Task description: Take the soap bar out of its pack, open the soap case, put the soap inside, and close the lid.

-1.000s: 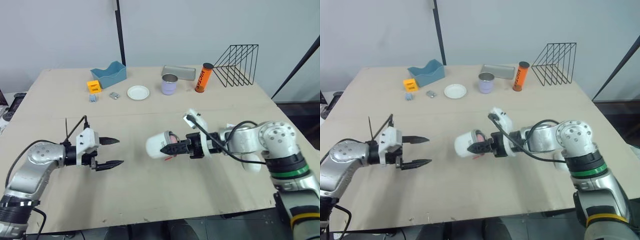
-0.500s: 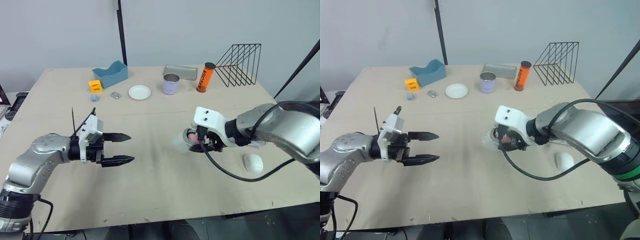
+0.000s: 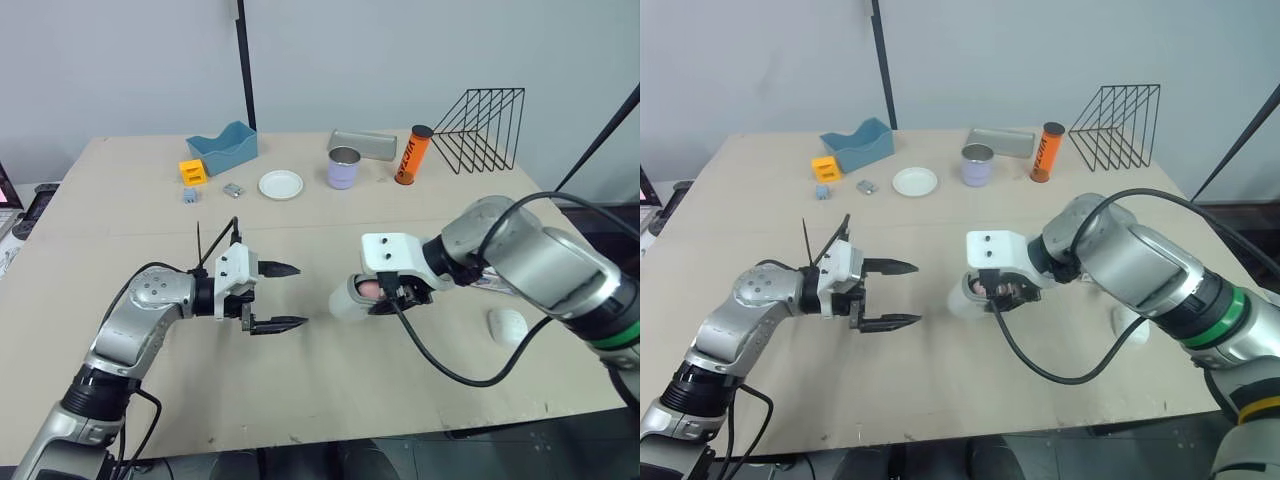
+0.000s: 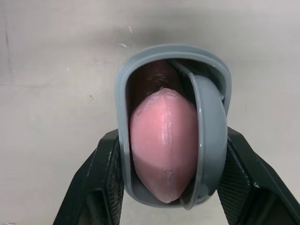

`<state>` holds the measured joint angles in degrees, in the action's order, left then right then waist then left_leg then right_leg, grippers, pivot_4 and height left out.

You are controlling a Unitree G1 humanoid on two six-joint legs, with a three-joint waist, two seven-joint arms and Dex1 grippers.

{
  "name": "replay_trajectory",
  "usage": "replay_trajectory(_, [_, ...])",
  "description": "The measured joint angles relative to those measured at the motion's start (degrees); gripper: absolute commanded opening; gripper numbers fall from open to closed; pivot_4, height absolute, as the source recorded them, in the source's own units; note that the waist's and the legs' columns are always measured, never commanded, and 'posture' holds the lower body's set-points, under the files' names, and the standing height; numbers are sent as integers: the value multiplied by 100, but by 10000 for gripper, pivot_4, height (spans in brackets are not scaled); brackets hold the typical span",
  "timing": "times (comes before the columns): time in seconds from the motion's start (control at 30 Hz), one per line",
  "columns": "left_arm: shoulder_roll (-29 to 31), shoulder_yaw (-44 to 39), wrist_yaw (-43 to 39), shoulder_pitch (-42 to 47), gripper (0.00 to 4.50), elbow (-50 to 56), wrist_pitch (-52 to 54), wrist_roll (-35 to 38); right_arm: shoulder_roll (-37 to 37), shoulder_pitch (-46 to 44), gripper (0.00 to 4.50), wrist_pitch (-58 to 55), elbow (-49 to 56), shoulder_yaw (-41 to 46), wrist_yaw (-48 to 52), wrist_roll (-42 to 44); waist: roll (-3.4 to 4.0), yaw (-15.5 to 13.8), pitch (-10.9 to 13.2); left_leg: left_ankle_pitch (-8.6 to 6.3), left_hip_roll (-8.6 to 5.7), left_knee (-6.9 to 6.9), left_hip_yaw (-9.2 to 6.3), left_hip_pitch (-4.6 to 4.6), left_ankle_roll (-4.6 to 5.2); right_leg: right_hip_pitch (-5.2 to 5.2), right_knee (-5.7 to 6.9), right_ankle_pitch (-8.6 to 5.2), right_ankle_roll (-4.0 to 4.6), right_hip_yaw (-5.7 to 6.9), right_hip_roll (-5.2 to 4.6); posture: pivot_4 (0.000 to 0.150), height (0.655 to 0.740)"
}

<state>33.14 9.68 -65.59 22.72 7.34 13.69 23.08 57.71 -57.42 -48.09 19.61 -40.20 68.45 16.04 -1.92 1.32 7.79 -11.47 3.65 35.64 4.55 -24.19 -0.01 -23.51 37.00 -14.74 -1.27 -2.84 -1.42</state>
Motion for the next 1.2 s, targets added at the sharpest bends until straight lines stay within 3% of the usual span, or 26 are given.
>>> replay_trajectory(0.47, [-755, 486, 228, 537, 44988, -415, 47, -424, -997, -443, 20931, -659, -297, -268, 538, -681, 0, -2, 0, 0, -9, 18, -7, -2, 0, 6, 18, 16, -25, 3, 14, 1500, 7393])
replay_trajectory(0.97, [-980, 611, 292, 631, 44988, -629, 56, -628, -1194, -447, 20931, -756, -384, -278, 668, -1001, 0, -2, 0, 0, -13, 25, -10, -2, 0, 9, 21, 21, -33, 3, 14, 1500, 7393])
replay_trajectory(1.13, [-990, 611, 285, 639, 31135, -629, 58, -631, -1214, -447, 20931, -703, -418, -300, 675, -1083, 0, -2, 0, 0, -13, 26, -10, -2, 0, 10, 22, 21, -33, 3, 14, 1500, 7393])
replay_trajectory(1.2, [-991, 611, 269, 641, 31135, -629, 67, -630, -1245, -447, 20931, -677, -420, -300, 682, -1124, 0, -2, 0, 0, -13, 27, -11, -2, 0, 10, 23, 21, -34, 3, 15, 1500, 7393])
